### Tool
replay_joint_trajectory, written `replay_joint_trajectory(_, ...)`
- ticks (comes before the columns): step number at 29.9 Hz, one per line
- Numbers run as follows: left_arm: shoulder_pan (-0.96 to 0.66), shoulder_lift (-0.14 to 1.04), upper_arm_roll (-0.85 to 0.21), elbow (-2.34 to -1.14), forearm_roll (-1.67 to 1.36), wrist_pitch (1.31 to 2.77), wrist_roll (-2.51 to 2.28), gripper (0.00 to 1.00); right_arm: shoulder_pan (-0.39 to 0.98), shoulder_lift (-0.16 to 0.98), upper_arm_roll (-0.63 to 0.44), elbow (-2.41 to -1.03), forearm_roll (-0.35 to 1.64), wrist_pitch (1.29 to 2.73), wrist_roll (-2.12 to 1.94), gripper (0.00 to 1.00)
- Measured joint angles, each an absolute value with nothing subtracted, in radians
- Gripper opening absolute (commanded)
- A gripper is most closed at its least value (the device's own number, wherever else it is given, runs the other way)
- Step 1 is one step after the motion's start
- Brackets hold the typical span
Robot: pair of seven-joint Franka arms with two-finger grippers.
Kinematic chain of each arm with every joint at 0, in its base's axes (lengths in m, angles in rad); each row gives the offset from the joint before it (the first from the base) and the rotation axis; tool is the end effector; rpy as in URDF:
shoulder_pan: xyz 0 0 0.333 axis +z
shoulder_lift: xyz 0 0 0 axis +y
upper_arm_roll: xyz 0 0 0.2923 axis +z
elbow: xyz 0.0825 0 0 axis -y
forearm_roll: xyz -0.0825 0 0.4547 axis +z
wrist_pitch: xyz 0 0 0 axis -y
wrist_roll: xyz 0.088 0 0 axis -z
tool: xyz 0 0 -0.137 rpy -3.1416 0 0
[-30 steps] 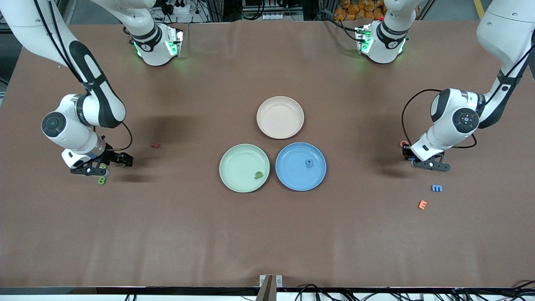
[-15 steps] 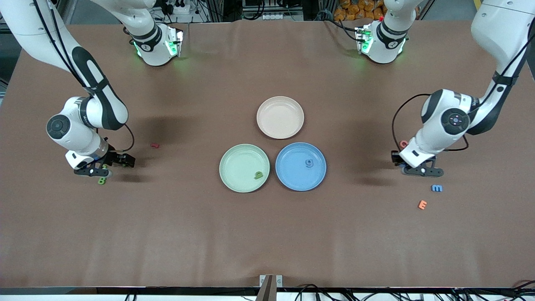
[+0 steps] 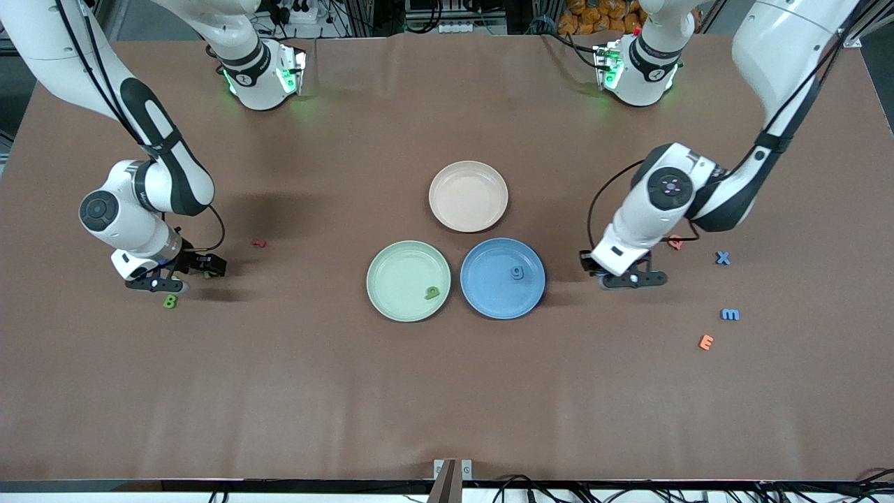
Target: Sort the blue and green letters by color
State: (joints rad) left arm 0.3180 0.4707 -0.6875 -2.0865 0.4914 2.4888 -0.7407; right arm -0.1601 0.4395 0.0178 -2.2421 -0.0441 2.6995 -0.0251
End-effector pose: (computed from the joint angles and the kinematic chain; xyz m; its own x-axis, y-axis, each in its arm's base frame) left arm 0.5810 -0.2407 0.1461 0.9957 0.0510 0.0780 0.0488 -0.9984 0.0299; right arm 0.5598 -0.0781 0.0562 0.9967 -0.0791 0.0176 -0.0793 -0.9968 0.0125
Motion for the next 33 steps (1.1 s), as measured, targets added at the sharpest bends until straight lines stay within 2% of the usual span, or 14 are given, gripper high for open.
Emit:
replay_joint_trajectory(8,0.221,0.524,-0.687,-2.025,0.491,2.473,-0.887,0.00,-0.160,0.440,0.020,-2.252,-0.044,2.711,-0.025,1.00)
replay_joint_trajectory(11,0.185,0.549,-0.685,-1.994,0.491,2.470,-0.941,0.00,-0.160,0.440,0.020,-2.253,-0.044,2.712,-0.025,0.94)
replay_joint_trajectory(12,0.173,0.559,-0.685,-1.982,0.491,2.469,-0.960,0.00,-0.160,0.440,0.021,-2.254,-0.044,2.712,-0.025,0.90)
replay_joint_trajectory(15,0.132,0.588,-0.678,-1.945,0.491,2.468,-1.011,0.00,-0.159,0.439,0.021,-2.255,-0.044,2.714,-0.025,0.68)
replay_joint_trajectory(17,0.098,0.606,-0.663,-1.921,0.491,2.467,-1.038,0.00,-0.159,0.440,0.022,-2.256,-0.045,2.714,-0.025,0.62)
replay_joint_trajectory(19,0.056,0.622,-0.637,-1.898,0.491,2.467,-1.065,0.00,-0.158,0.440,0.023,-2.257,-0.045,2.714,-0.025,0.52)
replay_joint_trajectory(21,0.009,0.635,-0.602,-1.875,0.491,2.467,-1.090,0.00,-0.157,0.438,0.024,-2.257,-0.046,2.716,-0.026,0.45)
replay_joint_trajectory(25,-0.076,0.660,-0.539,-1.829,0.491,2.467,-1.138,0.00,-0.156,0.431,0.026,-2.258,-0.047,2.716,-0.027,0.22)
replay_joint_trajectory(26,-0.094,0.666,-0.527,-1.817,0.491,2.467,-1.150,0.00,-0.156,0.429,0.027,-2.258,-0.047,2.716,-0.027,0.13)
replay_joint_trajectory(28,-0.124,0.677,-0.509,-1.796,0.491,2.467,-1.172,0.01,-0.156,0.429,0.027,-2.258,-0.048,2.716,-0.028,0.01)
replay_joint_trajectory(29,-0.135,0.682,-0.503,-1.787,0.491,2.467,-1.181,0.16,-0.156,0.429,0.027,-2.258,-0.049,2.716,-0.028,0.00)
replay_joint_trajectory(30,-0.144,0.686,-0.500,-1.780,0.491,2.466,-1.186,0.36,-0.156,0.429,0.027,-2.258,-0.051,2.716,-0.028,0.00)
replay_joint_trajectory(32,-0.154,0.690,-0.497,-1.772,0.491,2.465,-1.195,0.90,-0.156,0.429,0.027,-2.258,-0.053,2.717,-0.028,0.00)
replay_joint_trajectory(33,-0.157,0.691,-0.495,-1.768,0.491,2.464,-1.199,1.00,-0.156,0.429,0.027,-2.258,-0.054,2.717,-0.028,0.00)
